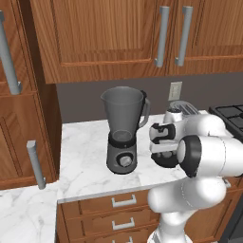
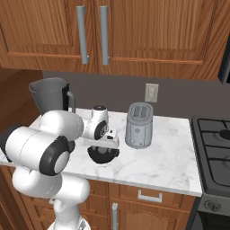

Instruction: Close the lid blender by securely placing the lid on top.

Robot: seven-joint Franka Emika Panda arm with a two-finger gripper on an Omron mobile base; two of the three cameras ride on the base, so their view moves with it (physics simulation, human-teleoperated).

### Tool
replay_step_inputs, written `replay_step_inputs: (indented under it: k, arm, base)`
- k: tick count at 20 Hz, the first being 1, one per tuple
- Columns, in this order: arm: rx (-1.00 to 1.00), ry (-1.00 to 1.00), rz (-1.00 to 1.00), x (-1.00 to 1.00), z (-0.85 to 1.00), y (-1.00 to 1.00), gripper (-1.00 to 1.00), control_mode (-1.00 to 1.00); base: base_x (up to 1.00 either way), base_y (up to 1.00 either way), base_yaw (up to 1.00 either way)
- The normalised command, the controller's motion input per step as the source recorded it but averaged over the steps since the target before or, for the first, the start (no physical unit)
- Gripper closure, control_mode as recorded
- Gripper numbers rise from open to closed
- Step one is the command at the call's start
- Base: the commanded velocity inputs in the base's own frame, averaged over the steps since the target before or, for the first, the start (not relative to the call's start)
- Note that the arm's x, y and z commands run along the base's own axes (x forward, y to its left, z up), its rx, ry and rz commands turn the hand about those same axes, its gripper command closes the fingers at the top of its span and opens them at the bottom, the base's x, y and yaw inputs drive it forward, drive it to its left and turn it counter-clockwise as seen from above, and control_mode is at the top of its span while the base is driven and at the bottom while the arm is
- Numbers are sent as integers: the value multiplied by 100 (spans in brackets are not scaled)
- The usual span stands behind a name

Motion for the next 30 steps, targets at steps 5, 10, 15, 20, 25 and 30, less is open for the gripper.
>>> replay_step_inputs:
  k: [5, 10, 15, 20, 25, 30]
  arm:
    - [0, -6, 1, 7, -30, 28, 100, -100]
    - [0, -5, 3, 6, -19, 15, 100, -100]
    - [1, -9, 3, -9, 9, 0, 100, -100]
    - [0, -11, 0, -51, 71, -5, 100, -100]
    - [0, -4, 0, -44, 100, -3, 100, -100]
    - [0, -1, 0, -48, 100, -3, 100, -100]
  base:
    - [0, 0, 0]
    - [0, 0, 0]
    - [0, 0, 0]
    - [0, 0, 0]
    - [0, 0, 0]
    - [0, 0, 0]
